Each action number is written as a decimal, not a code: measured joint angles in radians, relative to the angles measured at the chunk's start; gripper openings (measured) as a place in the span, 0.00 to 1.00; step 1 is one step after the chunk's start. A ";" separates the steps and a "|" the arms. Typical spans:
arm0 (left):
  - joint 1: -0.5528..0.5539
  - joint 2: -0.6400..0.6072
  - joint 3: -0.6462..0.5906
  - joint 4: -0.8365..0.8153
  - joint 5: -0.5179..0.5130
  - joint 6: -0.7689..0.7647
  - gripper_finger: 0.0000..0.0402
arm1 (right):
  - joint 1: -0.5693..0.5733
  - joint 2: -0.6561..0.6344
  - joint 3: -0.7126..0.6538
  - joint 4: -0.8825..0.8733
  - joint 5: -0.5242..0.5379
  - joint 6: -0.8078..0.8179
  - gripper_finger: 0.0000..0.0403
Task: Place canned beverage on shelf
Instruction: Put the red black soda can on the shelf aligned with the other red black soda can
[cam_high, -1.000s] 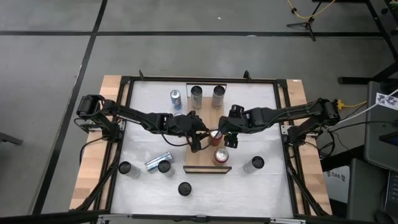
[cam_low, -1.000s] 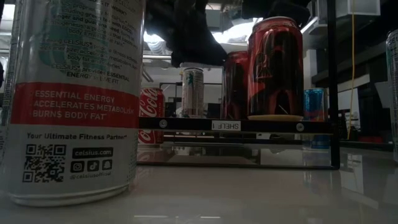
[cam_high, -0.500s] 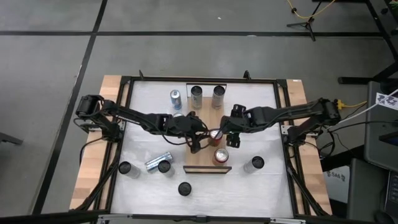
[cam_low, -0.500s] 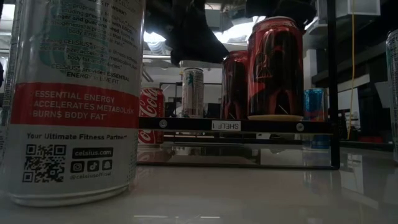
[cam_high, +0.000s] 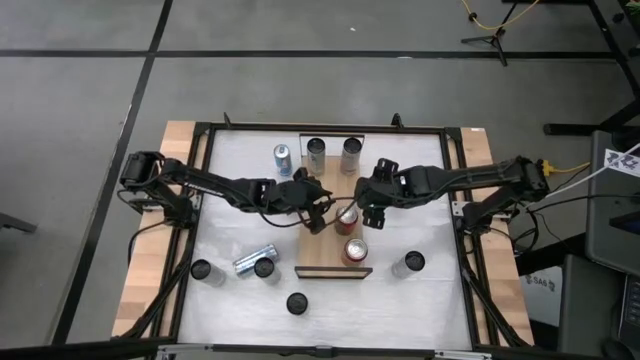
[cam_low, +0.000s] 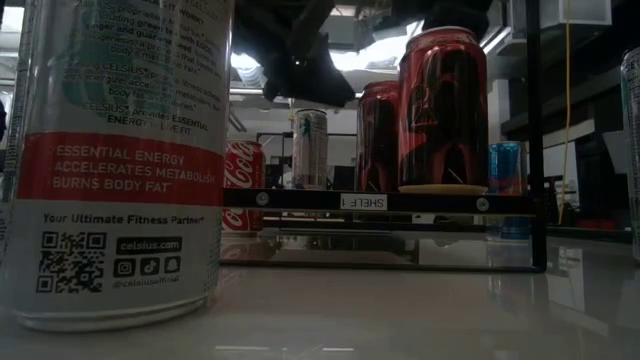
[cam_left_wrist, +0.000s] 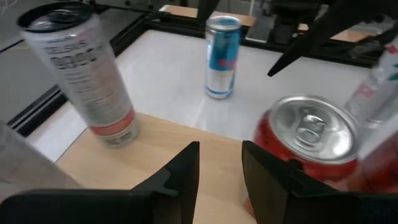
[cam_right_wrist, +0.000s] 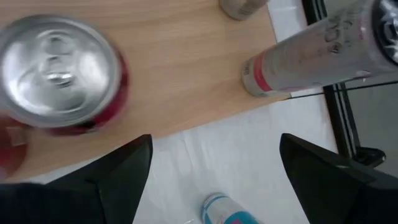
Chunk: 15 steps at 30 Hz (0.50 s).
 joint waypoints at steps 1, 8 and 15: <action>0.005 0.000 0.000 0.000 0.002 -0.005 0.28 | -0.007 0.000 0.000 0.000 -0.001 0.000 0.85; 0.007 0.032 0.000 -0.002 0.049 -0.028 0.28 | -0.017 0.023 -0.001 0.033 -0.027 -0.001 0.85; -0.002 0.046 0.000 -0.006 0.068 -0.051 0.28 | -0.017 0.051 -0.001 0.054 -0.064 -0.005 0.85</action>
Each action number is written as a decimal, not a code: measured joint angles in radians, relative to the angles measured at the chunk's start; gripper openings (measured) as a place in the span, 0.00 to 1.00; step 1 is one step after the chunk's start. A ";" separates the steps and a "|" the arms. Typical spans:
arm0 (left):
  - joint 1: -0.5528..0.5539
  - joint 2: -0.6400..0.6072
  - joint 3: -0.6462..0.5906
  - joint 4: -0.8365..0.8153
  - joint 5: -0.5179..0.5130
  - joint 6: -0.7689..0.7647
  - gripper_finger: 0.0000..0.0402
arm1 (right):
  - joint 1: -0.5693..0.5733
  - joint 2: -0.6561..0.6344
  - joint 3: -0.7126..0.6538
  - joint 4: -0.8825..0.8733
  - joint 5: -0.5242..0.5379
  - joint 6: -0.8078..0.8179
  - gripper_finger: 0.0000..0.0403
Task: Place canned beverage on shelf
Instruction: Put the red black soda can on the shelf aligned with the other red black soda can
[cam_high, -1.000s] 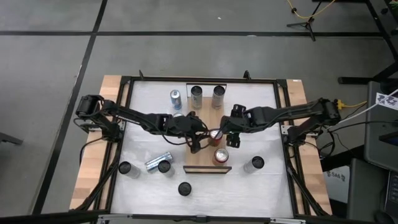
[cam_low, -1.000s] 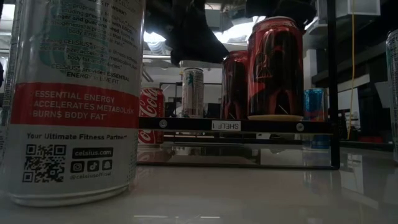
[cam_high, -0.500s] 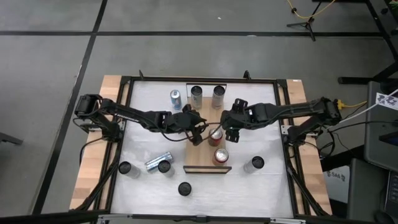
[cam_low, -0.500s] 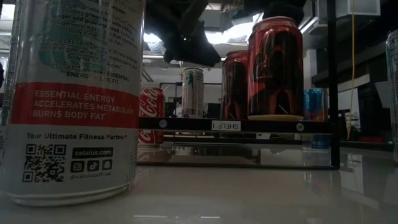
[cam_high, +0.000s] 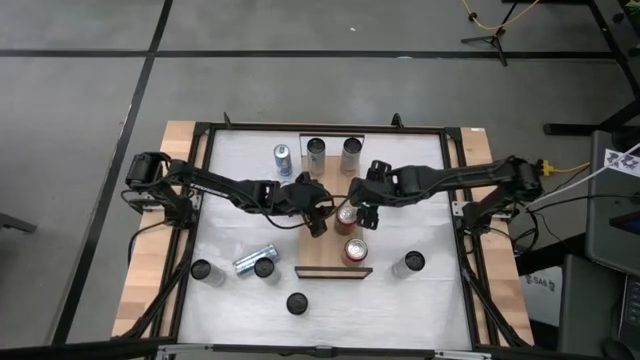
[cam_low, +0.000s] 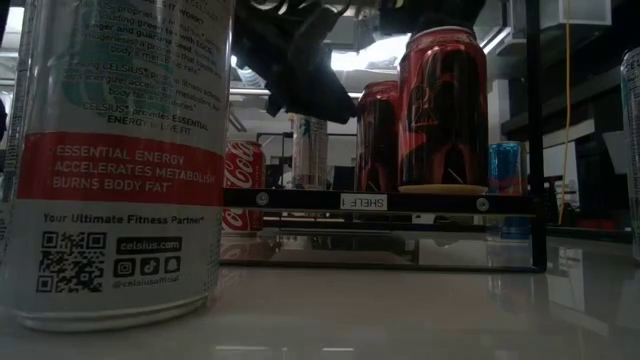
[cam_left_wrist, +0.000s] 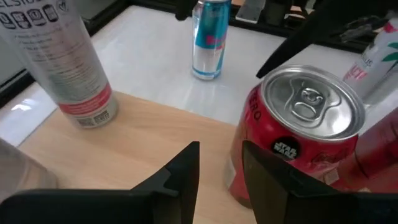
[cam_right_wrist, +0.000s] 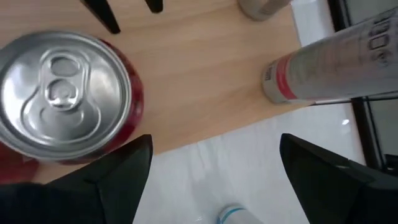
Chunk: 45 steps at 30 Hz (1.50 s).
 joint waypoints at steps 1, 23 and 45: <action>-0.002 0.000 0.000 0.000 0.003 -0.001 0.28 | 0.000 0.001 0.000 -0.003 -0.005 0.000 0.85; -0.055 0.000 0.000 0.018 0.051 -0.005 0.28 | 0.001 0.000 0.000 -0.004 -0.167 0.002 0.85; -0.071 0.000 0.000 0.065 0.048 -0.004 0.28 | 0.056 0.000 0.000 -0.011 -0.216 0.035 0.85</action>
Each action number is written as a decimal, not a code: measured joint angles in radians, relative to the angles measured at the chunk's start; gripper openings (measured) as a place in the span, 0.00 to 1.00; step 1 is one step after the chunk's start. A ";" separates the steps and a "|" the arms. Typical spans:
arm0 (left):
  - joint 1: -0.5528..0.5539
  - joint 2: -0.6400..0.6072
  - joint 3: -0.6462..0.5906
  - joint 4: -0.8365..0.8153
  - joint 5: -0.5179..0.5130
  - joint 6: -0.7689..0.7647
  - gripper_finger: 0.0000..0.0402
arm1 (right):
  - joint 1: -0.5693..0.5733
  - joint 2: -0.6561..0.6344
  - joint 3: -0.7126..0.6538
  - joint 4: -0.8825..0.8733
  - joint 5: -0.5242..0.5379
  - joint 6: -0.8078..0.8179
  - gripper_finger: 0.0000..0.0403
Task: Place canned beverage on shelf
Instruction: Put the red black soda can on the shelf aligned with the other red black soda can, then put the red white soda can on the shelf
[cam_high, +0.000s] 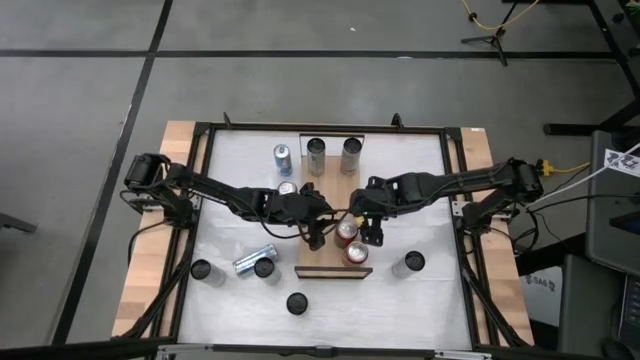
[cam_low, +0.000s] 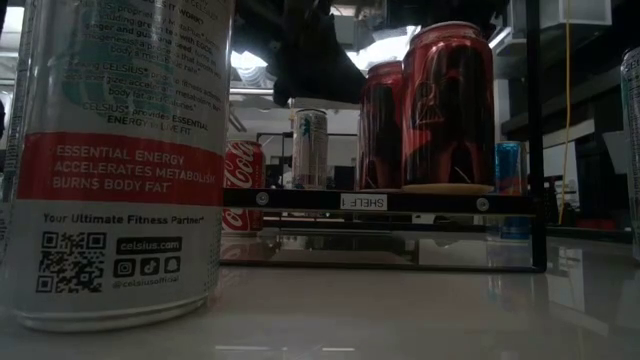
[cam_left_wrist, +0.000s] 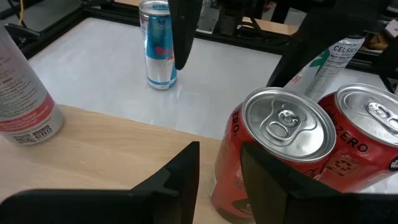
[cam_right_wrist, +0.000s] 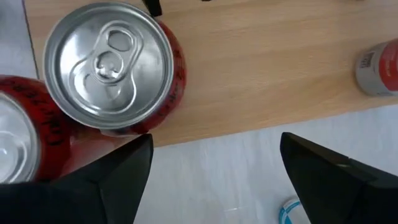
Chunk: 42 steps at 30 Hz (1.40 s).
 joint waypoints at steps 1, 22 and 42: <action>0.000 0.000 0.000 0.000 0.000 0.000 0.28 | -0.001 0.000 0.000 -0.006 0.001 0.005 0.85; -0.012 0.000 0.000 -0.095 0.016 0.002 0.28 | 0.115 -0.001 0.000 -0.111 0.001 0.130 0.85; -0.056 0.000 0.000 -0.052 0.026 -0.023 0.28 | 0.143 -0.001 0.000 0.006 0.000 0.135 0.85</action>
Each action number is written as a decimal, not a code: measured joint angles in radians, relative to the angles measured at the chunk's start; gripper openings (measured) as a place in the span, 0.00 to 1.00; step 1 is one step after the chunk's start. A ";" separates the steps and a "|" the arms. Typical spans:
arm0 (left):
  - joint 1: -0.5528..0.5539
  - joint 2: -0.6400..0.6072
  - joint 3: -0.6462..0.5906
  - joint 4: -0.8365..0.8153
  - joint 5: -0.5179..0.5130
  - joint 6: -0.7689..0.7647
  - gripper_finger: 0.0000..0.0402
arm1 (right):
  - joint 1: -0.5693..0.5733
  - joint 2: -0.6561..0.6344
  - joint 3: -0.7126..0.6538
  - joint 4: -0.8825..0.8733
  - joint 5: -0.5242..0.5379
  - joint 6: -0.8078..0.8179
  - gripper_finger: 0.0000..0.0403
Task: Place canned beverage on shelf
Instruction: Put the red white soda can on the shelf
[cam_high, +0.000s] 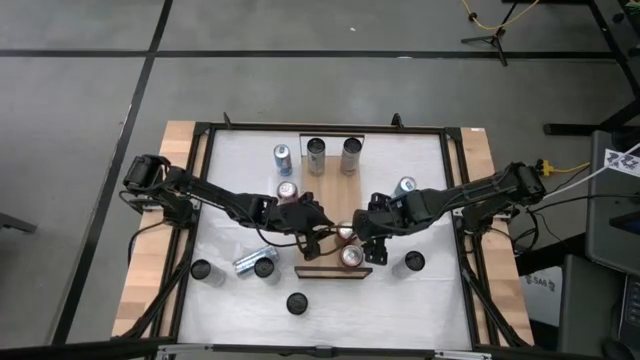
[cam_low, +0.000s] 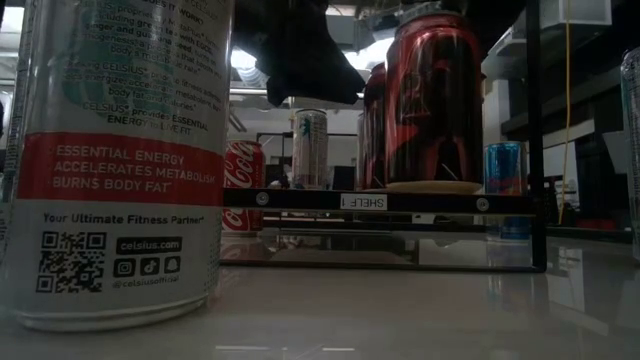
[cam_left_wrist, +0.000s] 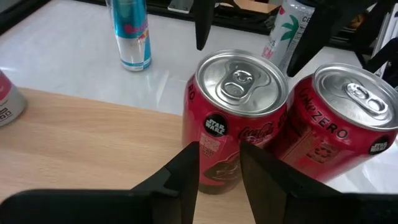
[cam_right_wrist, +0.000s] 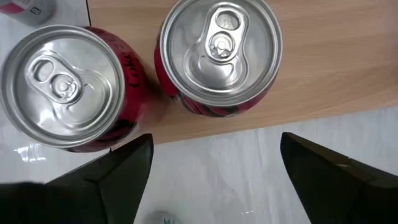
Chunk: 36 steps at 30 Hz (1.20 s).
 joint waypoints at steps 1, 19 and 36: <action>-0.001 0.000 0.000 0.000 0.000 0.000 0.28 | 0.000 0.000 0.000 0.000 0.000 0.000 0.85; -0.008 -0.022 0.000 -0.004 0.019 0.007 0.28 | -0.003 0.000 0.000 -0.053 0.000 0.000 0.85; 0.065 -0.269 0.001 -0.047 0.016 0.007 0.28 | -0.003 0.000 0.180 -0.278 0.002 0.013 0.85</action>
